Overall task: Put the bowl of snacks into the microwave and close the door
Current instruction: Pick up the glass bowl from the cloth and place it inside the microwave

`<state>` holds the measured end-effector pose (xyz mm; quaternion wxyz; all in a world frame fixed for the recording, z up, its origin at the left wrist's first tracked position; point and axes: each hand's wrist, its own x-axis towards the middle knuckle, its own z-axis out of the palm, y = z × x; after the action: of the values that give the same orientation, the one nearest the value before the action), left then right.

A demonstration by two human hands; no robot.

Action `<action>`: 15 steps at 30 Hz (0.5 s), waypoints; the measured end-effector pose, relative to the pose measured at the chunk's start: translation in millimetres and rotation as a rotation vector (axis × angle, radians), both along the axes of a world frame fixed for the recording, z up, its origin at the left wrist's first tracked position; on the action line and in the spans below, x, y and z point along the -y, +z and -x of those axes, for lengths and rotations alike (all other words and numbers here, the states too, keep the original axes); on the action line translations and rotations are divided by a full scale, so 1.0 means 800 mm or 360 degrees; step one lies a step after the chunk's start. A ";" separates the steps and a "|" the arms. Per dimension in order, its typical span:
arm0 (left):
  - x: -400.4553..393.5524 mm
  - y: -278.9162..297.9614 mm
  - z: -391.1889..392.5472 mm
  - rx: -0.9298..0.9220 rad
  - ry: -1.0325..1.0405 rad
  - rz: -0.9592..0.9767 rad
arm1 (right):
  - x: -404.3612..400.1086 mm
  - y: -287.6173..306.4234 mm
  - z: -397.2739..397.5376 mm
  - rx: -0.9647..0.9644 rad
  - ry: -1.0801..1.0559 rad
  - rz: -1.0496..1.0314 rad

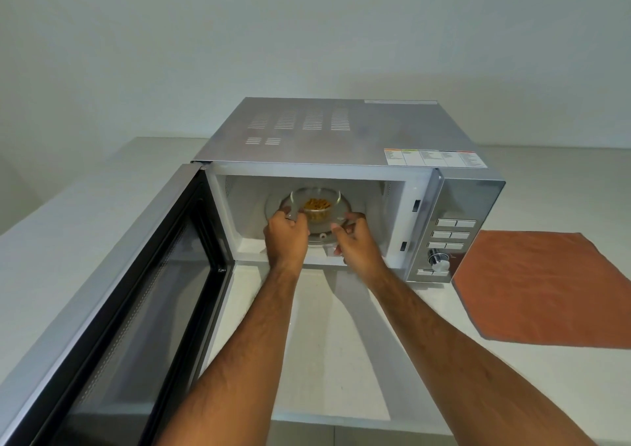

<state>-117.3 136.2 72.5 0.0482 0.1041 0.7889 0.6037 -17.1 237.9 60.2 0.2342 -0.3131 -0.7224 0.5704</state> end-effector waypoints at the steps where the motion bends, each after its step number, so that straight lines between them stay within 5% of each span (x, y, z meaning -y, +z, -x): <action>1: 0.004 0.000 -0.004 -0.0019 -0.0007 0.0012 | 0.005 0.000 -0.007 0.0002 0.0015 -0.0035; 10: 0.053 -0.009 -0.066 -0.0104 -0.0077 0.0128 | 0.044 -0.029 -0.075 0.0141 0.0143 -0.0248; 15: 0.084 -0.016 -0.105 -0.0225 -0.0189 0.0324 | 0.055 -0.063 -0.115 0.0395 0.0088 -0.0628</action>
<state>-33.7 69.3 59.4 0.0386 0.1874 0.8400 0.5078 75.0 193.6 9.9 0.1845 -0.3089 -0.8514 0.3816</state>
